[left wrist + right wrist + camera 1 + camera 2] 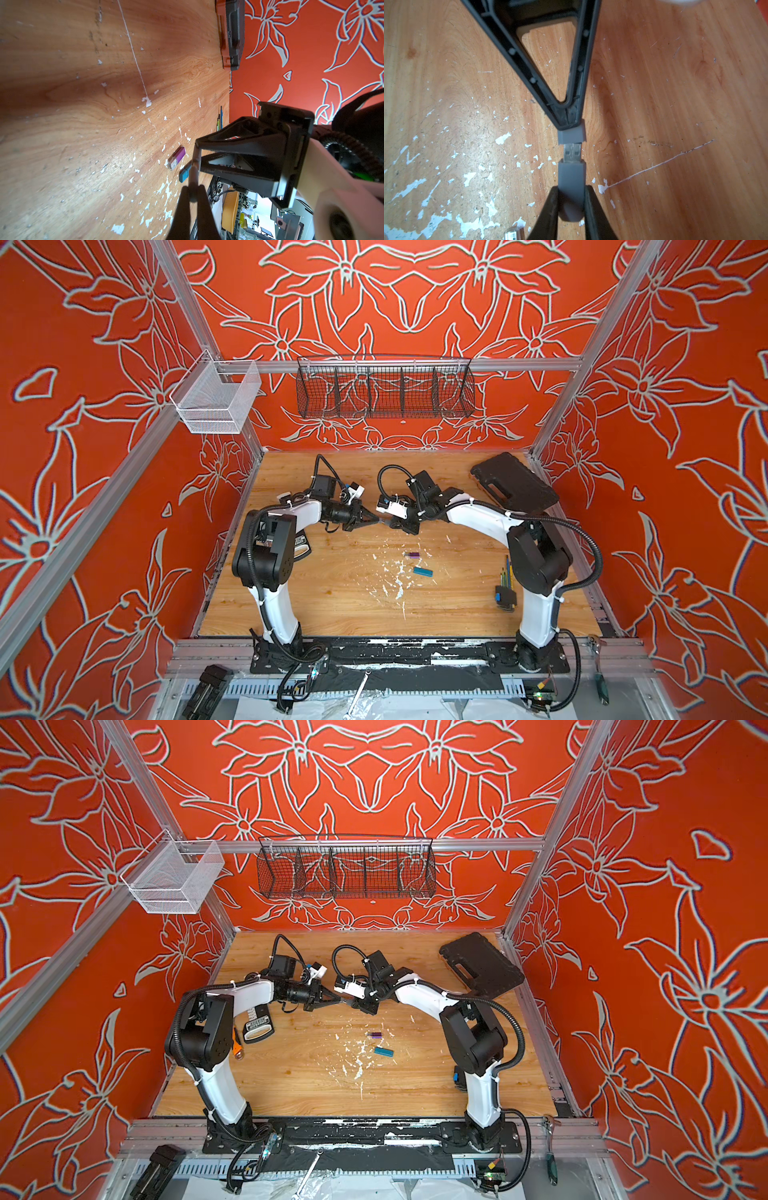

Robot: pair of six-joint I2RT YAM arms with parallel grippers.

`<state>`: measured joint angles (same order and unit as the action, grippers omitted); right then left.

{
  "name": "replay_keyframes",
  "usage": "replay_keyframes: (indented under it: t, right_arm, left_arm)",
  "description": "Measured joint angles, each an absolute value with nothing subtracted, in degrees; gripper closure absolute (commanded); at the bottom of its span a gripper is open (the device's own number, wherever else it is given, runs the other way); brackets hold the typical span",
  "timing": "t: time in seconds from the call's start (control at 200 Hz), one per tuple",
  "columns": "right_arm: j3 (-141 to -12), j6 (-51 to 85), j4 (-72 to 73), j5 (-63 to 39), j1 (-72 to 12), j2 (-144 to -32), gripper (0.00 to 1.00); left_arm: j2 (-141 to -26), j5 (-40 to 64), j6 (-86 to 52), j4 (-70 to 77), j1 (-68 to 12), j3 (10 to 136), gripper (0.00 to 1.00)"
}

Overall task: Close the usb drive cover
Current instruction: Close the cover of the USB drive.

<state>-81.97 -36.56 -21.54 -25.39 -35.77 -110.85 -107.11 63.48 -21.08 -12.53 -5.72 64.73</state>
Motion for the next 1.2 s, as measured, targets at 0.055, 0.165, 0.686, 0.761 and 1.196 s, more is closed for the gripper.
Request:
replay_keyframes:
  t: [0.055,0.165,0.686,0.761,1.196]
  right_arm:
    - [-81.97,-36.45,-21.52,-25.54,-35.77,-110.85,0.82]
    - [-81.97,-35.94,-21.15,-25.52,-35.75,-110.85,0.82]
    - [-78.83,-36.56,-17.69,-26.0,-35.79,-109.56,0.85]
    - [-77.89,-37.54,-16.93,-25.98,-35.88,-108.92,0.85]
    - [-77.91,-39.88,-17.47,-24.6,-36.03,-108.62,0.85]
  left_arm:
    - [-107.11,63.53,-21.54,-12.01,-5.74,64.73,1.0]
    - [-107.11,63.55,-22.24,-11.16,-5.8,64.73,1.0]
    - [-107.11,64.18,-20.38,-13.3,-6.07,64.84,1.0]
    - [-107.11,64.45,-19.66,-14.39,-6.2,65.12,1.0]
    - [-107.11,62.87,-18.72,-15.62,-7.22,66.0,1.0]
